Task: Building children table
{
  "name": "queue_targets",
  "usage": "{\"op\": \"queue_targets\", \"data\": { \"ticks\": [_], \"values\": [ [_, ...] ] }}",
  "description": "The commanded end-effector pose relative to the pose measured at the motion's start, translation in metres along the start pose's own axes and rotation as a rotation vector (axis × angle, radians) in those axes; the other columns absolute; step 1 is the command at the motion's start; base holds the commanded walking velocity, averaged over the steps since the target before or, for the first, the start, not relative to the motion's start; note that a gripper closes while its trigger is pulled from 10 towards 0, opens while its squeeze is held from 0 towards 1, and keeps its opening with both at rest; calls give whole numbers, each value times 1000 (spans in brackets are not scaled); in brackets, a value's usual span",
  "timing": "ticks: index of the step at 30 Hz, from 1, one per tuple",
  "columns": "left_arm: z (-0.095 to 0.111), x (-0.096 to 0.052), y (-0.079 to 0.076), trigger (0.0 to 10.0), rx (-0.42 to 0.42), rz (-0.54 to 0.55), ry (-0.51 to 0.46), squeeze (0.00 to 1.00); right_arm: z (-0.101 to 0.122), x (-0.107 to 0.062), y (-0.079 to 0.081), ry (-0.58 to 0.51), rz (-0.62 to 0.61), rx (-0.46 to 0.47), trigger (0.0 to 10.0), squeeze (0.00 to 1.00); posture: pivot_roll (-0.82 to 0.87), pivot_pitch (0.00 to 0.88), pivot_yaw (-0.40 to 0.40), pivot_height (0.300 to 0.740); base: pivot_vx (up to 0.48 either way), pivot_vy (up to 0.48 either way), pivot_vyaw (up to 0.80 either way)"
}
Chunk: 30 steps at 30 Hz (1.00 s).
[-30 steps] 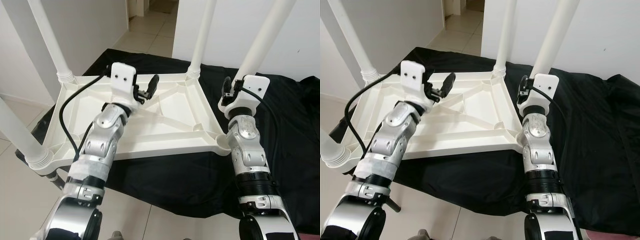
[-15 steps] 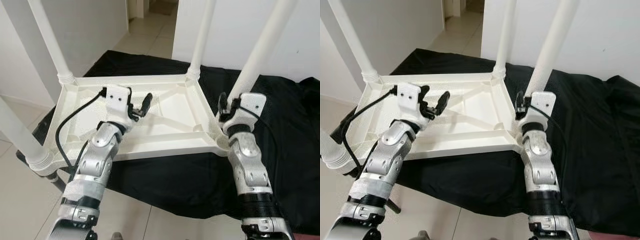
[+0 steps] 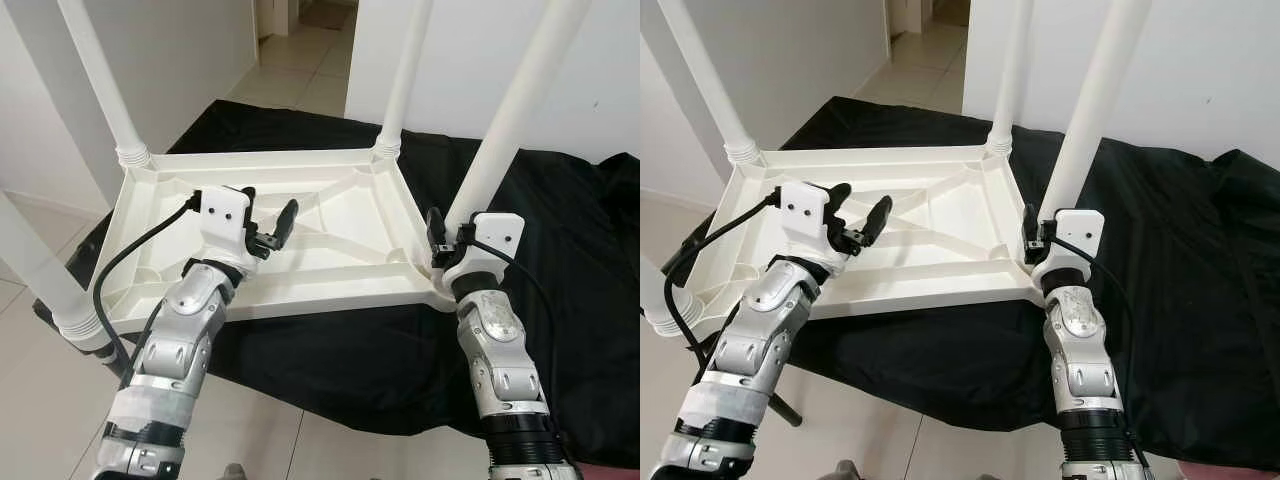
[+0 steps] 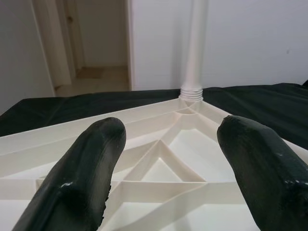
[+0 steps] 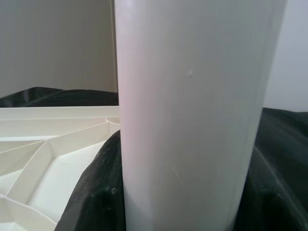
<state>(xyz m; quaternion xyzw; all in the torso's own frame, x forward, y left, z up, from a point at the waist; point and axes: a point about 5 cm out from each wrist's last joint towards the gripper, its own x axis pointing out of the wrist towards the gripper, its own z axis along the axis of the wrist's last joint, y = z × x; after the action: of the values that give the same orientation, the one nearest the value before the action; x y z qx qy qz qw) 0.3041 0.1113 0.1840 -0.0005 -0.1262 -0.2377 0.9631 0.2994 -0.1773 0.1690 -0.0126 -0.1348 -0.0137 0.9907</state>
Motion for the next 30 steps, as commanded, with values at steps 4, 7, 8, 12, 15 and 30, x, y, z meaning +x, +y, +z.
{"op": "queue_targets", "data": {
  "ticks": [4,7,8,12,15,30],
  "values": [
    [-3,-7,-20,10000,11,-229,1,0,-1,1,-15,-4,-34,-13,10000,0,-35,0,-19,740,0,0,0],
    [-6,-7,-23,10000,51,-246,6,0,-1,3,-19,-8,-46,-14,10000,0,-35,0,-19,740,0,0,0],
    [-8,-7,-23,10000,57,-245,14,0,-1,3,-19,-9,-47,-13,10000,0,-37,0,-14,740,0,0,0],
    [-11,-8,-20,10000,46,-216,33,0,-1,4,-19,-10,-47,-13,10000,0,-37,0,-14,740,0,0,0],
    [-14,-8,-19,10000,32,-189,45,0,-3,3,-20,-9,-51,-9,10000,0,-39,0,-8,740,0,0,0],
    [-47,-16,-11,10000,3,-87,143,0,-6,2,-24,-12,-56,-10,10000,0,-42,0,5,740,0,0,0]
  ]
}}
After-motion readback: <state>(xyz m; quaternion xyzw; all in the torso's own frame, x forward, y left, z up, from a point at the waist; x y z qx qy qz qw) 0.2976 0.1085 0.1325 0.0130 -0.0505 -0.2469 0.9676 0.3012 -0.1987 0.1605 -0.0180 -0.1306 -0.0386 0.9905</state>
